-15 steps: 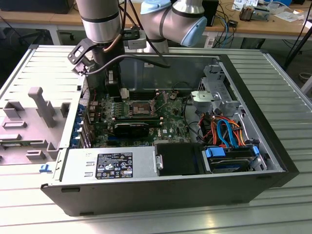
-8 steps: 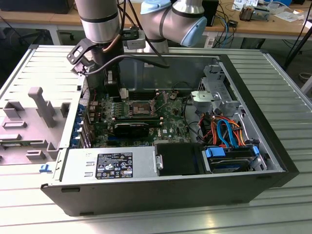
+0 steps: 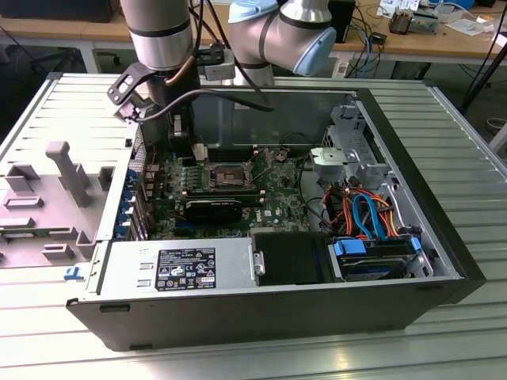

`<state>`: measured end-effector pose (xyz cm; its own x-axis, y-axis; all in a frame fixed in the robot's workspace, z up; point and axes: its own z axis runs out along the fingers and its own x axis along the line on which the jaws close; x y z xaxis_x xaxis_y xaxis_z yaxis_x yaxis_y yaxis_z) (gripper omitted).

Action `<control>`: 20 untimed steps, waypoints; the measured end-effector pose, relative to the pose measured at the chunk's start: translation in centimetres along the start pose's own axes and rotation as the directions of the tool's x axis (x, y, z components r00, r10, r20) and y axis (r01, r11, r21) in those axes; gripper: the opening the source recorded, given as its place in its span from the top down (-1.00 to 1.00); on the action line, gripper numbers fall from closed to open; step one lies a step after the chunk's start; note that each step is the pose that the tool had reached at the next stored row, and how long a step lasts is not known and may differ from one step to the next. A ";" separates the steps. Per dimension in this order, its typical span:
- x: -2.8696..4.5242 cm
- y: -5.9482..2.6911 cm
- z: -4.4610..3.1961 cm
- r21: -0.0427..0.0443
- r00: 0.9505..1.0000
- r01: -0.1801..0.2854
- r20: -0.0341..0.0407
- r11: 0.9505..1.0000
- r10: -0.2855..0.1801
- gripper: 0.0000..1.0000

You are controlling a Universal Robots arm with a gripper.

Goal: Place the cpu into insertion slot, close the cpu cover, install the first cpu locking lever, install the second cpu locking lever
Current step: 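Place the cpu into insertion slot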

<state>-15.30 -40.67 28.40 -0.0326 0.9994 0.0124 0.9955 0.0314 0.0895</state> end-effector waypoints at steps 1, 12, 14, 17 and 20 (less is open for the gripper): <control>0.00 -0.03 0.00 0.000 1.000 0.000 0.000 1.000 0.000 -0.09; 0.01 -0.37 0.07 0.000 1.000 0.000 0.000 1.000 0.000 -0.09; 0.01 -0.41 0.07 0.000 1.000 0.000 0.000 1.000 0.000 -0.09; 0.02 -0.58 0.09 0.000 1.000 0.000 0.000 1.000 0.000 -0.09; 0.02 -0.63 0.10 0.000 1.000 0.000 0.000 1.000 0.000 -0.09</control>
<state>-15.92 -40.67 28.24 -0.0326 0.9994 0.0124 0.9955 0.0314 0.0895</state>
